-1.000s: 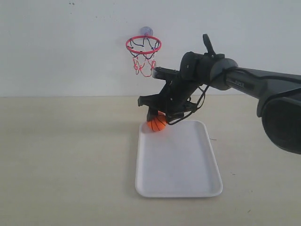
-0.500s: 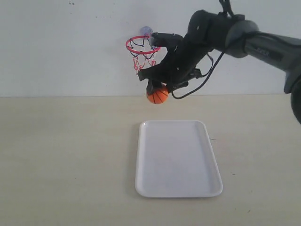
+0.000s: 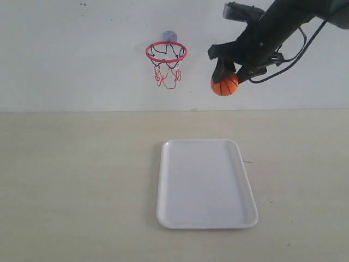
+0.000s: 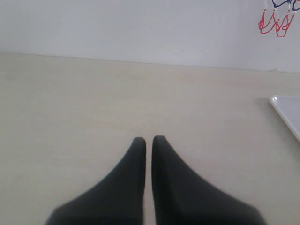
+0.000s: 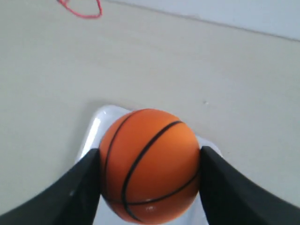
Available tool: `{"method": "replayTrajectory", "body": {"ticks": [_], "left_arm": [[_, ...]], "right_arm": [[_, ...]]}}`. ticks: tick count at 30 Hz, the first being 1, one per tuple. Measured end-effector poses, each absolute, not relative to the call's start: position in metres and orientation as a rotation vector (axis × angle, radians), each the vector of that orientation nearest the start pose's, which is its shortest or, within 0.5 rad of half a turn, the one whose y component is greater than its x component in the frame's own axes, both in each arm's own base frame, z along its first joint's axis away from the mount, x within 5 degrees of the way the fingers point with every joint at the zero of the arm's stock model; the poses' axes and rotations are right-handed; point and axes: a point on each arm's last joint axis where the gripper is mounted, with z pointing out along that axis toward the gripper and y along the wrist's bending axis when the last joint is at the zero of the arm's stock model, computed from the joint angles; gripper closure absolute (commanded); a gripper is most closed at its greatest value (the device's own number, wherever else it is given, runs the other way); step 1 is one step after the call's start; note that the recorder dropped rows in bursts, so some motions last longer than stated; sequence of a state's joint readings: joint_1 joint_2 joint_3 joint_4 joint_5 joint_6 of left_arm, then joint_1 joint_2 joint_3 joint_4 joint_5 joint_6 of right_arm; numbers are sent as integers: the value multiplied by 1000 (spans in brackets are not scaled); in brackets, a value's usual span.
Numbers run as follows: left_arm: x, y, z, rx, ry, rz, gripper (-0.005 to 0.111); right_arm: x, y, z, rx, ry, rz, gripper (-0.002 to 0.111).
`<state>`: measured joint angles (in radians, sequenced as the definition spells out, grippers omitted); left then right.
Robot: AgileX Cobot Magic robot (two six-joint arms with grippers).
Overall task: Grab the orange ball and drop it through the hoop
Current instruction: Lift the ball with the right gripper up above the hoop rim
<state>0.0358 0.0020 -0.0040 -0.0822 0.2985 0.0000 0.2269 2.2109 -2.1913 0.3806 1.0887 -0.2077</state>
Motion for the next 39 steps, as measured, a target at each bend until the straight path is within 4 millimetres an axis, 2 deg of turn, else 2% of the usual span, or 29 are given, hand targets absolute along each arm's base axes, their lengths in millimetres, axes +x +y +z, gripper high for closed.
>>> {"method": "replayTrajectory", "body": {"ticks": [4,6,9,11,15,19,23,28,30,39], "left_arm": [[55,0,188,-84,1777,-52,103],[55,0,188,-84,1777,-52,103],[55,0,188,-84,1777,-52,103],[55,0,188,-84,1777,-52,103],[55,0,188,-84,1777,-52,103],[55,0,188,-84,1777,-52,103],[55,0,188,-84,1777,-52,103],[55,0,188,-84,1777,-52,103],[55,0,188,-84,1777,-52,103],[55,0,188,-84,1777,-52,103]], "right_arm": [[483,141,308,-452,2331,747,108],[484,149,317,-501,2187,889,108],[489,157,326,-511,2007,1007,108],[498,158,325,-435,1916,1040,108],[516,161,298,-408,1829,1056,108],[529,160,284,-326,1759,1066,108],[537,168,284,-328,1702,1054,108],[541,197,292,-369,1614,1010,108],[544,200,290,-371,1601,1003,108],[552,213,258,-340,1641,979,108]]}}
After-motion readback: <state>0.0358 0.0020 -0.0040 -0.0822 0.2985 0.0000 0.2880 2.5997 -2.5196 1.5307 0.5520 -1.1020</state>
